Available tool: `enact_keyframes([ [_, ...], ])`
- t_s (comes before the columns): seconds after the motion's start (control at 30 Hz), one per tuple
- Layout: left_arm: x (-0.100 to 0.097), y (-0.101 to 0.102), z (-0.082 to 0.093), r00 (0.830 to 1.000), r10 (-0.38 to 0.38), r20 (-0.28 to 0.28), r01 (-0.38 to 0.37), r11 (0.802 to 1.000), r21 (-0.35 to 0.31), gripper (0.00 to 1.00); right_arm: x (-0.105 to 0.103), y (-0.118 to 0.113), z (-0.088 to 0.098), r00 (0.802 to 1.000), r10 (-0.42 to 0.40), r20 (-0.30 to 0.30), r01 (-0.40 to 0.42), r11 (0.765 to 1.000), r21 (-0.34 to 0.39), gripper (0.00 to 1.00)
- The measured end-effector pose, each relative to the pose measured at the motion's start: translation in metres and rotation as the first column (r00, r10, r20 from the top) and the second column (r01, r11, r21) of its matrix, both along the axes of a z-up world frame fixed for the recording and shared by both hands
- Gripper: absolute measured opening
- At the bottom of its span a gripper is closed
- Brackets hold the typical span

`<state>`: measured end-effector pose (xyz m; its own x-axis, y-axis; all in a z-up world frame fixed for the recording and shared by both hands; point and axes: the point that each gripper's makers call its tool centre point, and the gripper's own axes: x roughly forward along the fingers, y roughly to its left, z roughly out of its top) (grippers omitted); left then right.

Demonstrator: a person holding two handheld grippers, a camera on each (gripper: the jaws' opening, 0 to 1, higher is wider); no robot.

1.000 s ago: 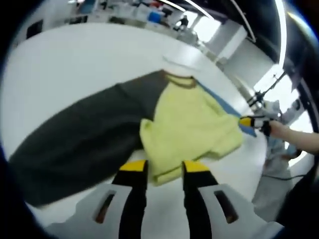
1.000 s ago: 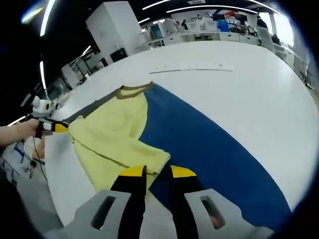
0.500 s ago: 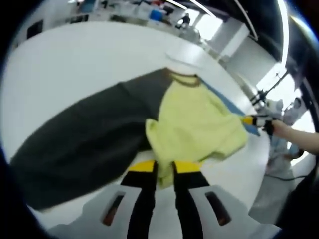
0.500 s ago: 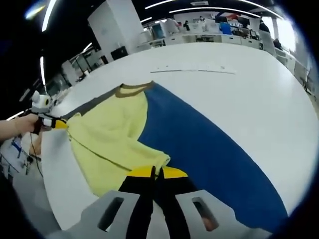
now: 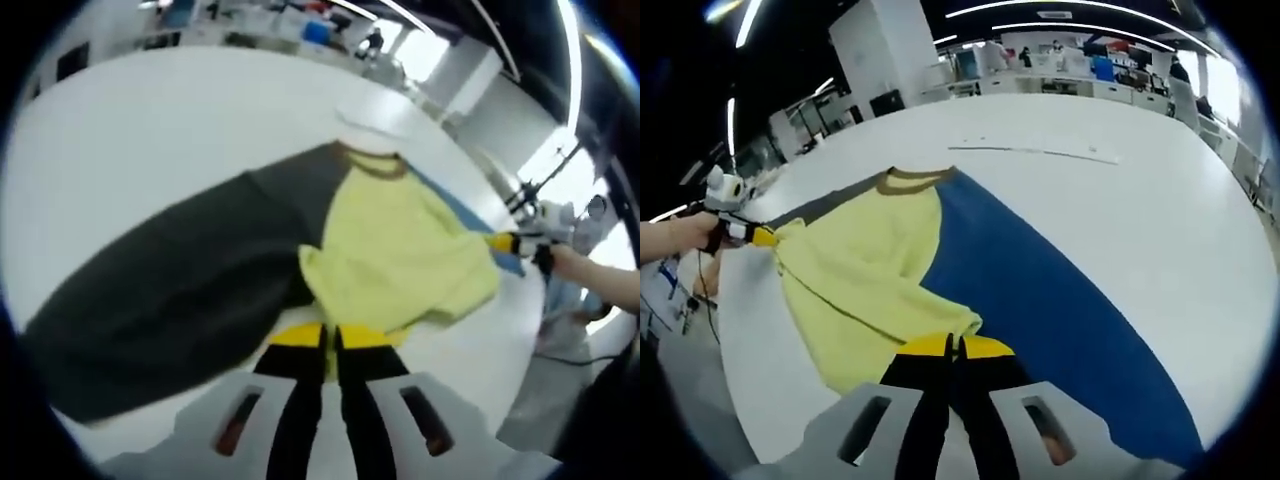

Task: Fold the garment on the visible template until the final outline fits inside the template.

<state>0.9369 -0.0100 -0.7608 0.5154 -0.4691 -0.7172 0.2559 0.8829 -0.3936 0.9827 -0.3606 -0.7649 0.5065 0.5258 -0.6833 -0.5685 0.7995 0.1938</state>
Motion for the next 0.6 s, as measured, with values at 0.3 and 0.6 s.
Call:
enact_keyframes([
  [0.3, 0.006, 0.000, 0.019, 1.000, 0.009, 0.027, -0.009, 1.000, -0.006, 0.00, 0.001, -0.001, 0.015, 1.000, 0.012, 0.024, -0.012, 1.000, -0.008, 0.03],
  [0.6, -0.009, -0.003, 0.050, 0.998, 0.012, 0.060, -0.010, 0.999, -0.040, 0.00, -0.011, 0.000, 0.042, 0.998, 0.024, 0.063, -0.024, 1.000, -0.001, 0.03],
])
